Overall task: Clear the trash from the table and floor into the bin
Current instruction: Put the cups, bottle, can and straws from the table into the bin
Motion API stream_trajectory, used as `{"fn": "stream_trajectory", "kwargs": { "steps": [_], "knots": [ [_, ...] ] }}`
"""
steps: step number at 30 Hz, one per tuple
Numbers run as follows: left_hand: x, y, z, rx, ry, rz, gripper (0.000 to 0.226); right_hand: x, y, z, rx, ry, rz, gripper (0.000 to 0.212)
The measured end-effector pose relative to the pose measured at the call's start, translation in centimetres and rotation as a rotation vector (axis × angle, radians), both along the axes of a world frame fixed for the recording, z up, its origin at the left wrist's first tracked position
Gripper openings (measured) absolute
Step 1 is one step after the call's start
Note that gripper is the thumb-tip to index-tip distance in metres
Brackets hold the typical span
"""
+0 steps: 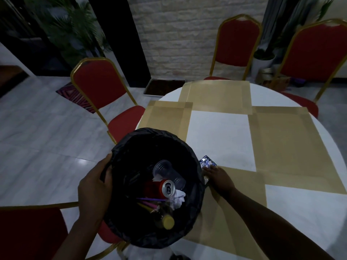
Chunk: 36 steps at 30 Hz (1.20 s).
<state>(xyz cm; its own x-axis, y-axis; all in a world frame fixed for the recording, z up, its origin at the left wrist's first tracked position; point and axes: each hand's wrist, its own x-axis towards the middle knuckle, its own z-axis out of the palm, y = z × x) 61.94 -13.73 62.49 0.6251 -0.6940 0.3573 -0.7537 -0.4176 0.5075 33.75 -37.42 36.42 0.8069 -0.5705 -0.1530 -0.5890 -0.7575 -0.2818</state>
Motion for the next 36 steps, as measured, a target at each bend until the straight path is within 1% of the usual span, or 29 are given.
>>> {"fn": "stream_trajectory", "kwargs": {
  "steps": [2, 5, 7, 9, 13, 15, 17, 19, 20, 22, 24, 28, 32, 36],
  "knots": [
    [0.0, -0.1, 0.0, 0.000, -0.002, -0.001, 0.043, -0.5, 0.2, 0.0, -0.006, -0.045, -0.038, 0.042],
    [0.1, -0.3, 0.0, 0.006, -0.021, -0.005, 0.044, -1.9, 0.9, -0.1, -0.023, -0.093, -0.096, 0.039],
    [0.1, -0.4, 0.0, 0.007, -0.023, -0.013, 0.044, -2.8, 1.2, 0.1, -0.015, -0.118, -0.129, 0.030],
    [0.1, -0.5, 0.0, 0.004, -0.013, -0.013, 0.044, -3.5, 1.2, 0.2, -0.024, -0.125, -0.146, 0.030],
    [0.1, -0.8, 0.3, 0.019, 0.001, -0.021, 0.045, -2.8, 0.7, 1.4, -0.030, -0.113, -0.156, 0.044],
    [0.0, -1.0, 0.5, 0.018, 0.016, -0.020, 0.045, -2.1, 0.5, 1.4, -0.010, -0.068, -0.144, 0.067],
    [-0.1, -1.1, 0.6, 0.014, 0.024, -0.025, 0.044, -1.5, 0.3, 0.9, 0.029, 0.011, -0.136, 0.082],
    [-0.1, -1.2, 0.6, 0.013, 0.029, -0.027, 0.043, -1.0, -0.2, -0.7, 0.054, 0.065, -0.106, 0.085],
    [-0.2, -1.3, 0.7, 0.013, 0.032, -0.025, 0.043, -0.8, -0.4, -1.1, 0.055, 0.074, -0.088, 0.079],
    [-0.2, -1.3, 0.7, 0.010, 0.038, -0.023, 0.044, -0.4, -0.5, -1.0, 0.044, 0.060, -0.070, 0.059],
    [-0.2, -1.2, 0.7, 0.002, 0.041, -0.020, 0.044, -0.2, -0.9, -1.7, -0.004, -0.001, -0.080, 0.053],
    [0.1, -1.1, 0.5, 0.004, 0.034, -0.018, 0.045, 0.6, -1.8, -0.9, -0.067, -0.042, -0.080, 0.038],
    [0.3, -1.3, 0.4, 0.012, 0.026, -0.022, 0.045, 0.8, -1.8, 1.1, -0.109, -0.085, -0.088, 0.034],
    [0.5, -1.3, 0.4, 0.022, 0.026, -0.026, 0.045, -0.3, -0.9, 3.0, -0.138, -0.181, -0.094, 0.038]
  ]
}}
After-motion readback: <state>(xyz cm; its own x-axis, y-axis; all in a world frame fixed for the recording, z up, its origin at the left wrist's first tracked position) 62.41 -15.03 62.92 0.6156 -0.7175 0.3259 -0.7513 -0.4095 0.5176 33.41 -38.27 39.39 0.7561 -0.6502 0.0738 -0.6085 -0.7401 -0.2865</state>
